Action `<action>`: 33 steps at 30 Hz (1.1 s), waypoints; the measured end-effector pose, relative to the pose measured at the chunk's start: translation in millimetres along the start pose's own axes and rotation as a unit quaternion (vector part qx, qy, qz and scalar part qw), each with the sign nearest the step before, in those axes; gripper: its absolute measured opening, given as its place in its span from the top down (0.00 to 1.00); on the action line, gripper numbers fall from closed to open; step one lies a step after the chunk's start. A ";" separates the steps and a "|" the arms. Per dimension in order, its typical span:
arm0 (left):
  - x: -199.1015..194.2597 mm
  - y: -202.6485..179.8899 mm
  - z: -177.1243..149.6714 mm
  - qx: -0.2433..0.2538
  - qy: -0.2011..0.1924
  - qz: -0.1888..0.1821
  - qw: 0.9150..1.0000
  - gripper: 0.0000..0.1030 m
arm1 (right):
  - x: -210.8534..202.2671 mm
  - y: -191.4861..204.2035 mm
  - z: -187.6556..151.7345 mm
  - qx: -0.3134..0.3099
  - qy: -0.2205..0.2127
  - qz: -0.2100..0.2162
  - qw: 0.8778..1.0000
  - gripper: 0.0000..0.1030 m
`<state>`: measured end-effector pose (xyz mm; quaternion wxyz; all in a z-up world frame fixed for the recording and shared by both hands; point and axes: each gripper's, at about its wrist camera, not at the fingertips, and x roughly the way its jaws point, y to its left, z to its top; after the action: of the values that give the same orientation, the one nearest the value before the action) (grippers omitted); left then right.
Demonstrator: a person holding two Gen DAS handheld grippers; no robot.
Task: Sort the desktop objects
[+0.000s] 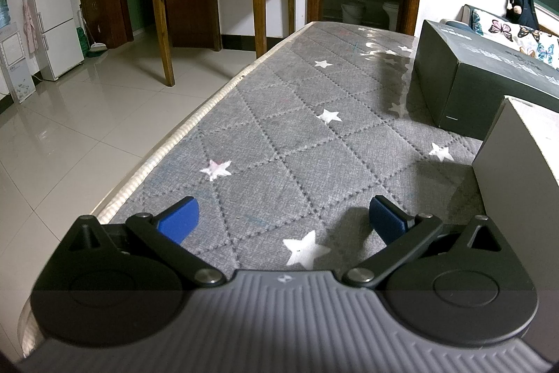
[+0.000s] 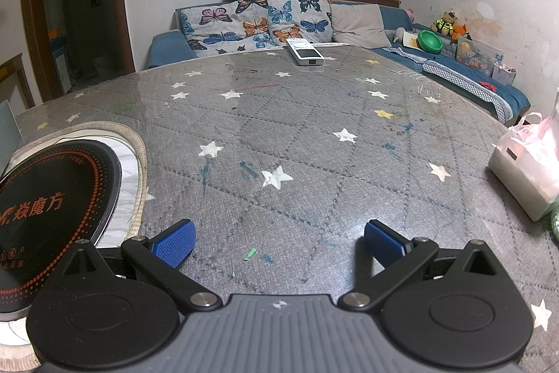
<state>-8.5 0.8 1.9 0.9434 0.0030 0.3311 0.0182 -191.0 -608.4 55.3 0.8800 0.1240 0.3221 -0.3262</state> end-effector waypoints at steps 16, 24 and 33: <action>-0.1 0.2 0.1 0.000 0.000 0.000 1.000 0.00 | -25.4 18.0 -18.7 -0.025 0.009 0.022 0.999 0.00; -0.2 0.1 -0.3 0.000 0.000 0.000 1.000 0.00 | -53.0 47.2 -33.6 -0.079 0.020 0.056 0.995 0.00; -0.1 0.0 -0.1 0.000 0.000 0.000 1.000 0.00 | -89.2 77.9 -48.1 -0.126 0.016 0.092 0.988 0.00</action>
<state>-8.6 0.8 1.8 0.9434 0.0032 0.3311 0.0184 -215.1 -484.8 77.1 0.9097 0.0461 0.3615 -0.1990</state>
